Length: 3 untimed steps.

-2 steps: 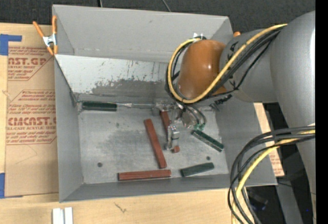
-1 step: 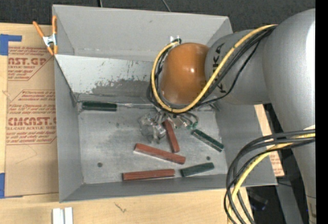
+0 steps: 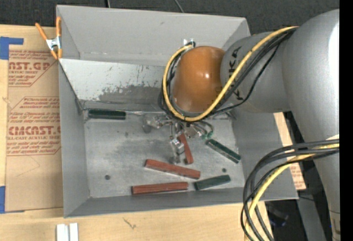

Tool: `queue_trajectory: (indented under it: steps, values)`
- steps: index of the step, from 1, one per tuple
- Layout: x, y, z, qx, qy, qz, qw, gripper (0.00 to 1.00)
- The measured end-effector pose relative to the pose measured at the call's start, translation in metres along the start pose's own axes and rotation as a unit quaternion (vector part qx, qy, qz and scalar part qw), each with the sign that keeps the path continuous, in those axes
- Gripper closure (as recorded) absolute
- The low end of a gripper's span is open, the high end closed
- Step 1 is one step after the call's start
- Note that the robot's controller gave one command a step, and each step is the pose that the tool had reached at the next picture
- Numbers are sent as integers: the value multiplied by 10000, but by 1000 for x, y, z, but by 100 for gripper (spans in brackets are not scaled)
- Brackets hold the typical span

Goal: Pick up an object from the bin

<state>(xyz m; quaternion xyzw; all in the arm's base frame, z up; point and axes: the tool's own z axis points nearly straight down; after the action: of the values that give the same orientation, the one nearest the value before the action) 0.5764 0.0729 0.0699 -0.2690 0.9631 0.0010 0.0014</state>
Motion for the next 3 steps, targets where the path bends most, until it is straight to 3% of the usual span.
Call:
queue_trajectory:
  steps: [1, 2, 3]
  values:
    - [0, 0, 0, -1, 0, 0, 10000, 0]
    - [35, 25, -3, 4, -9, -218, 9998, 0]
    - [60, 35, -20, -4, 17, -457, 9990, 0]
